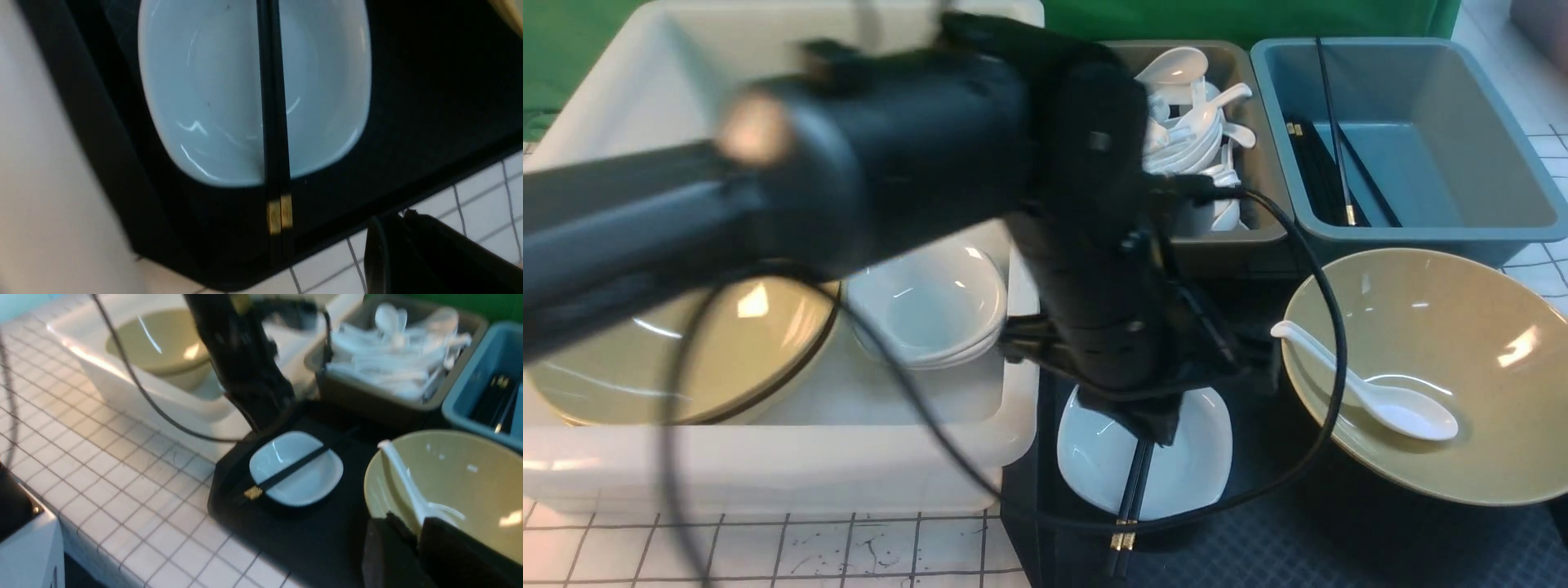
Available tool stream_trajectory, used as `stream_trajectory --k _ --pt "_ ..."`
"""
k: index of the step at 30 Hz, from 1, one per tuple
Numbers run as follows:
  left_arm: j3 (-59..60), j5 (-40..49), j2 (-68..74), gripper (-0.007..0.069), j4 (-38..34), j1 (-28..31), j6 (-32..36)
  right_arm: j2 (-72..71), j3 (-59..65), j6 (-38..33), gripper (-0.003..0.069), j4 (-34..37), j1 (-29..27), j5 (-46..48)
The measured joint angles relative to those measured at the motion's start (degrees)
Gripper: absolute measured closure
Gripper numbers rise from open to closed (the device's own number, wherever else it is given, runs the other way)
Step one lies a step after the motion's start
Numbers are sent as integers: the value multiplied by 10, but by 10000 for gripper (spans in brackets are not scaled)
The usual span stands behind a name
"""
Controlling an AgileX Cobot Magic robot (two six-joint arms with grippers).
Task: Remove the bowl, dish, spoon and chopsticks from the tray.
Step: Use the left arm to grab the chopsticks
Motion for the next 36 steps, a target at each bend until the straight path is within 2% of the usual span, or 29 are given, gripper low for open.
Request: stream_trajectory --k 5,10,18,29,36 --pt "-57 32 68 618 17 0 -26 -14 -4 -1 536 0 0 0" --pt "-94 57 120 501 58 0 -44 -15 -5 -7 533 0 0 0" --pt "-99 36 157 332 101 -2 -69 -15 -5 -20 530 0 0 0" --pt "-99 -9 158 310 117 -1 -69 -15 -5 -30 524 0 0 0" --pt "-99 -7 184 240 123 -1 -69 -15 -5 -32 519 0 0 0"
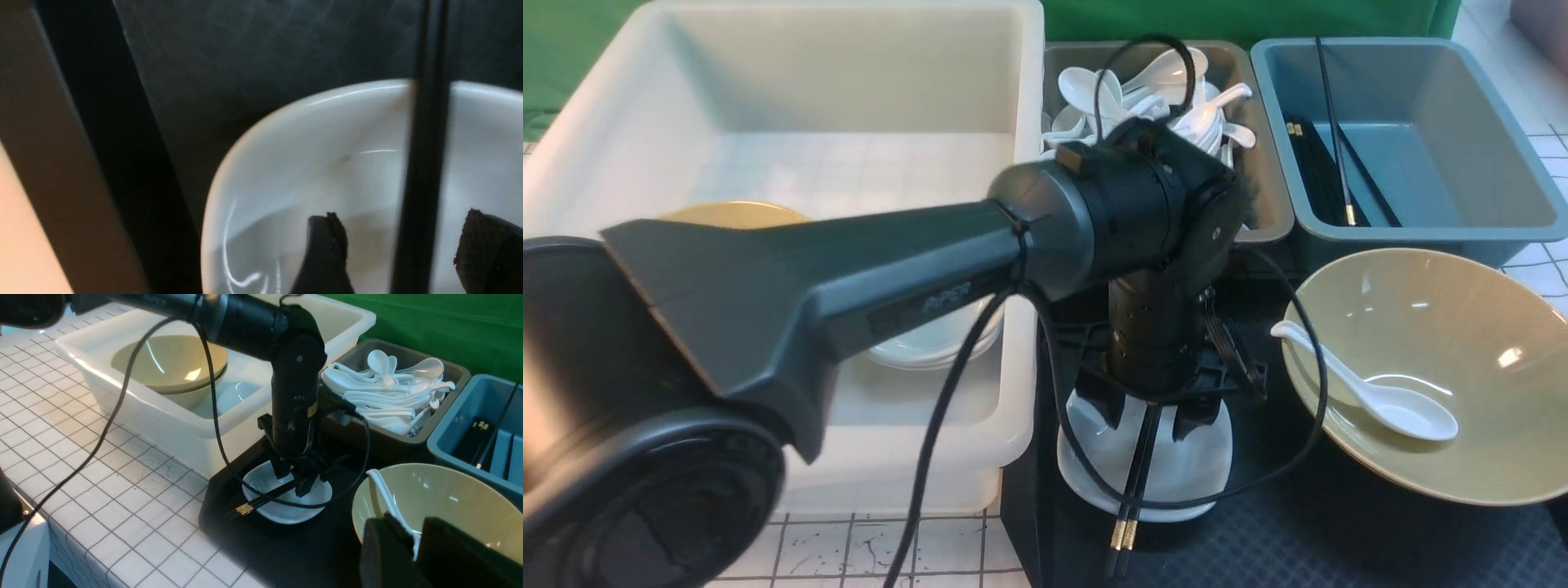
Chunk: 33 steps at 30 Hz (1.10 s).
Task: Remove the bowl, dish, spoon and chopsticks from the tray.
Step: Use the left arm to grab the chopsticks
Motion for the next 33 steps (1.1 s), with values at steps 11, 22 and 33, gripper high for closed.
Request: stream_trajectory --k 11,22,33 --pt "-1 4 25 226 16 0 0 0 0 -12 517 0 0 0" --pt "-4 4 28 424 11 0 0 0 0 -19 515 0 0 0" --pt "-44 48 29 606 6 0 -15 0 0 -21 510 0 0 0"
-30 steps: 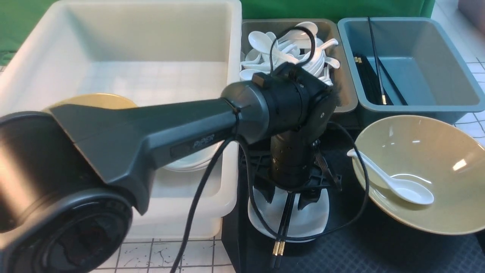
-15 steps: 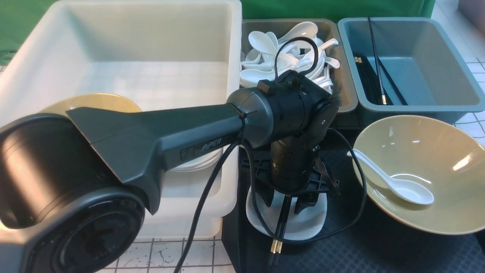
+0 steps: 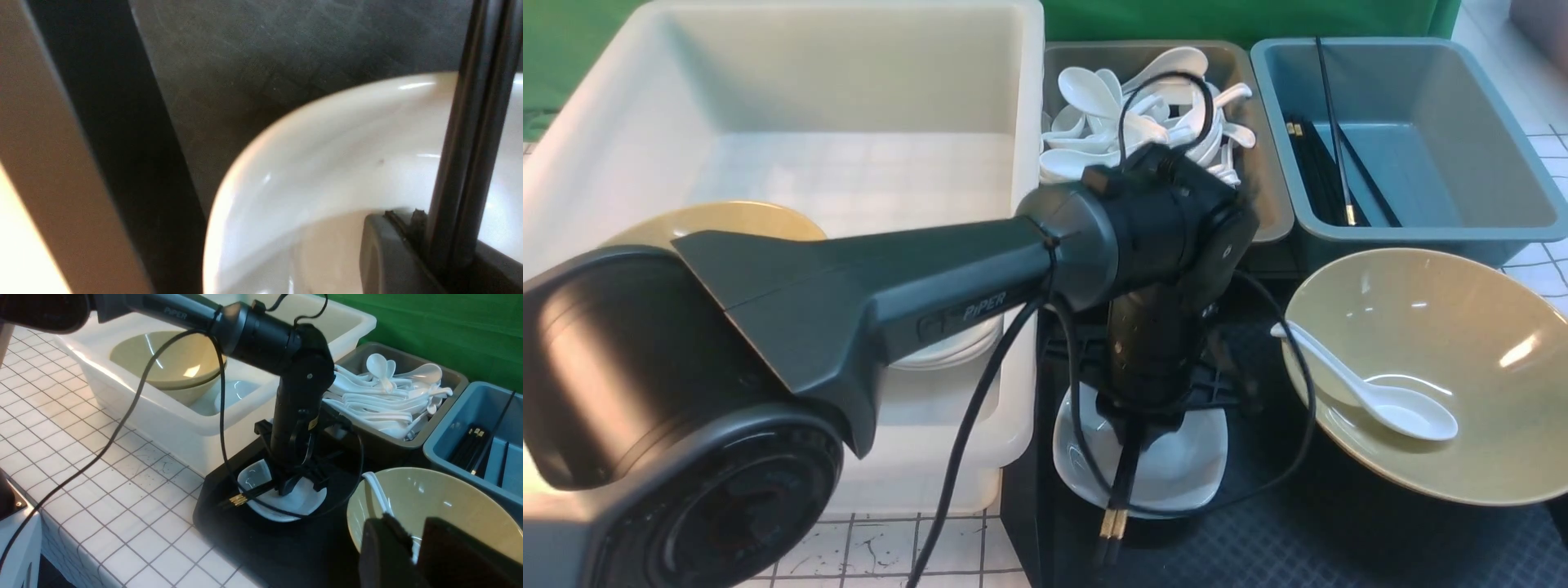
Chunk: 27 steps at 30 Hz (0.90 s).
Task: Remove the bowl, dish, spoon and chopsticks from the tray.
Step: Use the left arm to grab the chopsticks, then use the left arm to put the chopsticks into the small storage box on the right
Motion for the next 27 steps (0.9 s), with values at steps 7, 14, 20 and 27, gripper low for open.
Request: stream_trajectory --k 7,14,20,27 --pt "-85 22 -33 606 -6 -13 -17 0 0 0 508 1 0 0" --pt "-139 34 -62 606 -6 -17 2 0 -1 29 508 -31 1 0" --pt "-215 -98 -41 606 -22 -13 83 0 -1 83 505 -106 1 -2" --pt "-347 -307 96 606 -79 20 112 0 -1 95 505 -108 1 -2"
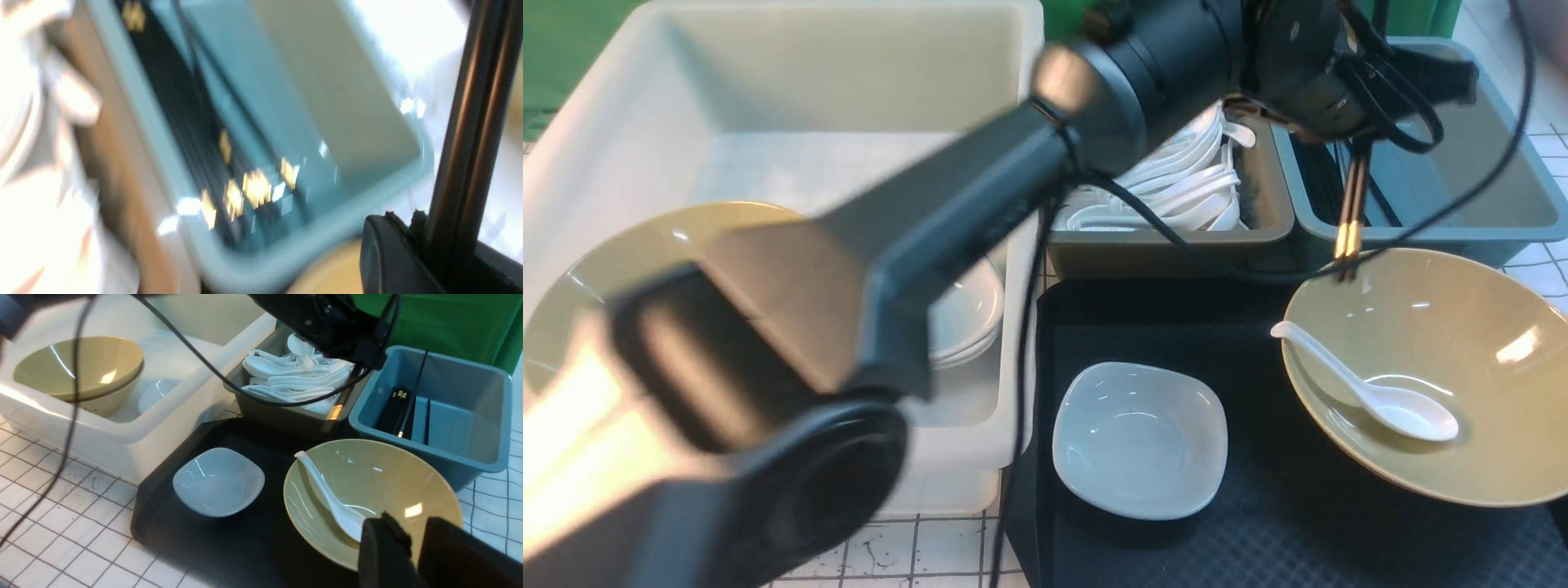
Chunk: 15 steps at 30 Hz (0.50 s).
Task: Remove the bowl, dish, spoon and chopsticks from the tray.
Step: Use the left arm to put the chopsticks into the small storage box on the right
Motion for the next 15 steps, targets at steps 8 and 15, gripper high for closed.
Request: stream_trajectory --k 8,15 --pt "-91 -148 120 606 -27 45 3 0 0 2 505 29 0 1" --pt "-95 -256 154 606 -38 56 0 0 0 3 504 67 0 2"
